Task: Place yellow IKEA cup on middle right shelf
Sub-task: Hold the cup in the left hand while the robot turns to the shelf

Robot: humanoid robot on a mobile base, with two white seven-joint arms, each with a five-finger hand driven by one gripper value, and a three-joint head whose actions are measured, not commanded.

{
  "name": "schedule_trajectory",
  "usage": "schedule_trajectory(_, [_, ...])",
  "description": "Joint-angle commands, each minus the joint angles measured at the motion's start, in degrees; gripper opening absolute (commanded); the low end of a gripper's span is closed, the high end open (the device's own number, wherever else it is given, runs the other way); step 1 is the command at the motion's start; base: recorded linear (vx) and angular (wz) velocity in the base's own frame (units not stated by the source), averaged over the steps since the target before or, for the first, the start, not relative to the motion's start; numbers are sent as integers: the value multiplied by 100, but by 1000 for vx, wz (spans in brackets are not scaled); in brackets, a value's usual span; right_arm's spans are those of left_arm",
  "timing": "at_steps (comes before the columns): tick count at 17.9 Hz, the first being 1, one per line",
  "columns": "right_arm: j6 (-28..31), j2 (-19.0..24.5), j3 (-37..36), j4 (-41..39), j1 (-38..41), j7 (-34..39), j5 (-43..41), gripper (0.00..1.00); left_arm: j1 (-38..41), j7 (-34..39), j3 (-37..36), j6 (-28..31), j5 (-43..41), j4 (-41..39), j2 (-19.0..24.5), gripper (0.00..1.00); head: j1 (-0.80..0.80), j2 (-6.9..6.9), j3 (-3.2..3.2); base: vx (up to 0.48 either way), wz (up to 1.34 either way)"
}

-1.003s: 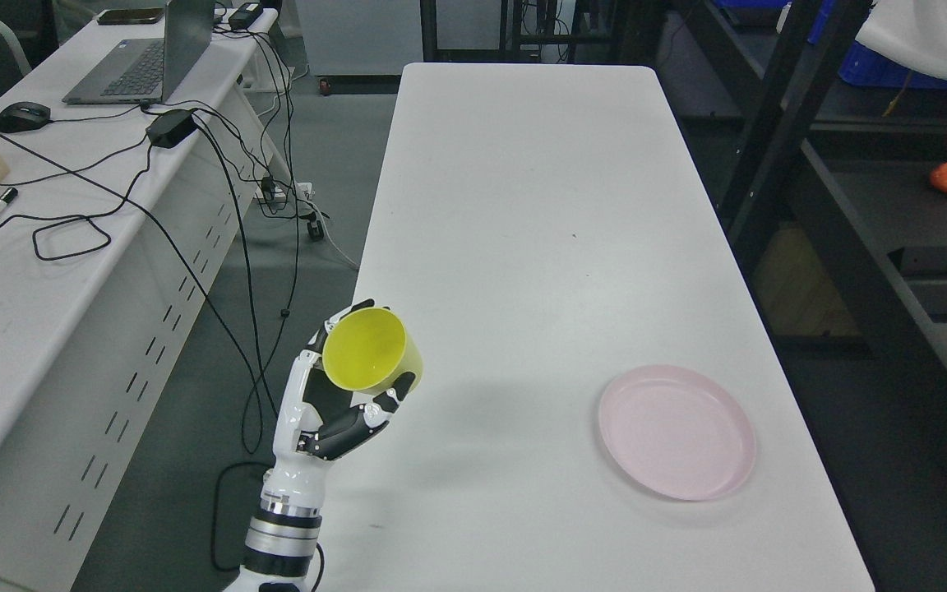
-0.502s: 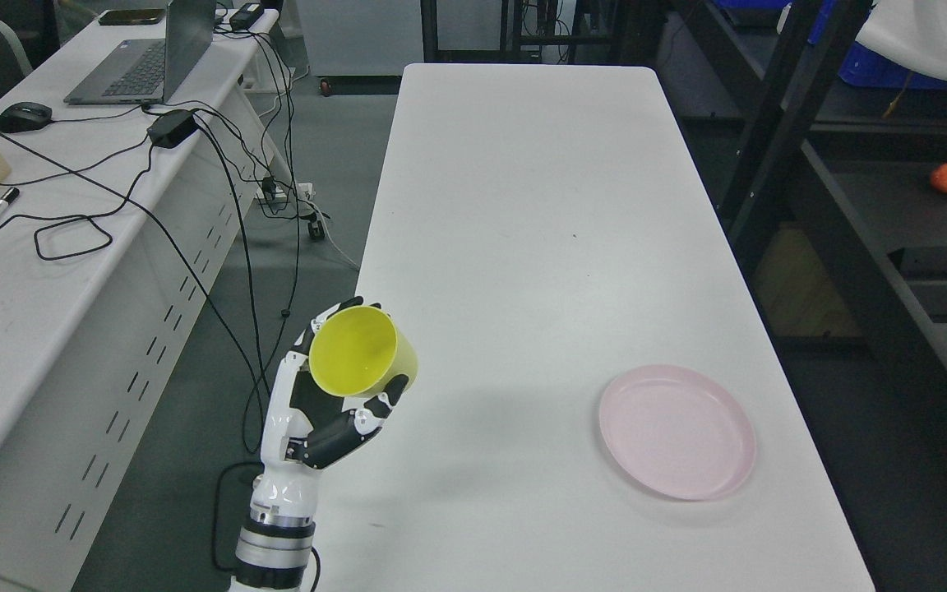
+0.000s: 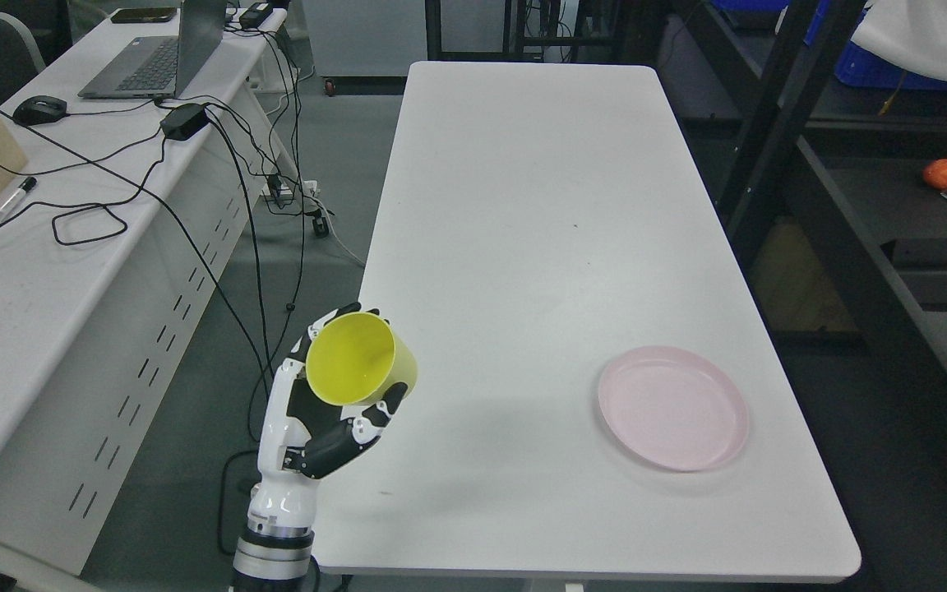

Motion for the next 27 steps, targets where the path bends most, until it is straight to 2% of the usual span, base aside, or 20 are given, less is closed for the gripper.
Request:
schedule_trajectory(1, [4, -100, 97, 0, 80, -5, -141, 99, -108, 2, -55, -12, 0, -104, 100, 0, 0, 0, 0, -216, -98])
schedule_trajectory(11, [4, -100, 97, 0, 80, -5, -141, 99, -116, 2, -72, 6, 0, -96, 100, 0, 0, 0, 0, -262, -384])
schedule_trajectory(27, [4, -100, 97, 0, 80, -5, -141, 99, -195, 2, -231, -29, 9, -87, 100, 0, 0, 0, 0, -282, -1074])
